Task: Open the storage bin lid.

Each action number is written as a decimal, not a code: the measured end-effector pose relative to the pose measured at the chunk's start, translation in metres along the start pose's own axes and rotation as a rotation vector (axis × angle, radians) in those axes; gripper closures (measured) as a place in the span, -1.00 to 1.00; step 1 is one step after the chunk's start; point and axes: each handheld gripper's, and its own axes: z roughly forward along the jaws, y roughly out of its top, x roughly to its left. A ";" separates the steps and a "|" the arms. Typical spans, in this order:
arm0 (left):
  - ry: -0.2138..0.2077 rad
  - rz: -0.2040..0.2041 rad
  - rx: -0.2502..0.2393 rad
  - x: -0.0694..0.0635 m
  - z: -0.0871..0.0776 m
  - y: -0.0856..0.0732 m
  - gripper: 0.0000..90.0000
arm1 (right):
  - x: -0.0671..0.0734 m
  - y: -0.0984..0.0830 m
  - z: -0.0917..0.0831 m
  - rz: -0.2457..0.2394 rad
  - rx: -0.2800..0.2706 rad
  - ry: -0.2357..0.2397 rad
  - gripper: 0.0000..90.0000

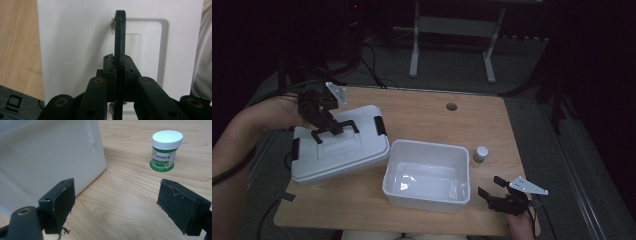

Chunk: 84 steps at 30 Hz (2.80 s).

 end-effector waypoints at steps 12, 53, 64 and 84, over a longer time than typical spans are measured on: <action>-0.016 -0.070 0.010 0.016 0.027 -0.031 0.86 | 0.000 0.000 -0.001 0.005 -0.005 0.001 -0.68; -0.014 -0.218 0.052 0.056 0.159 -0.055 0.86 | 0.000 -0.001 -0.002 0.009 -0.013 0.006 -0.68; -0.020 -0.200 0.082 0.055 0.177 -0.049 0.86 | 0.000 -0.001 -0.002 0.007 -0.012 0.007 -0.68; 0.053 -0.275 0.041 0.059 0.174 -0.055 -0.30 | -0.010 0.007 -0.013 -0.005 0.000 0.025 -0.68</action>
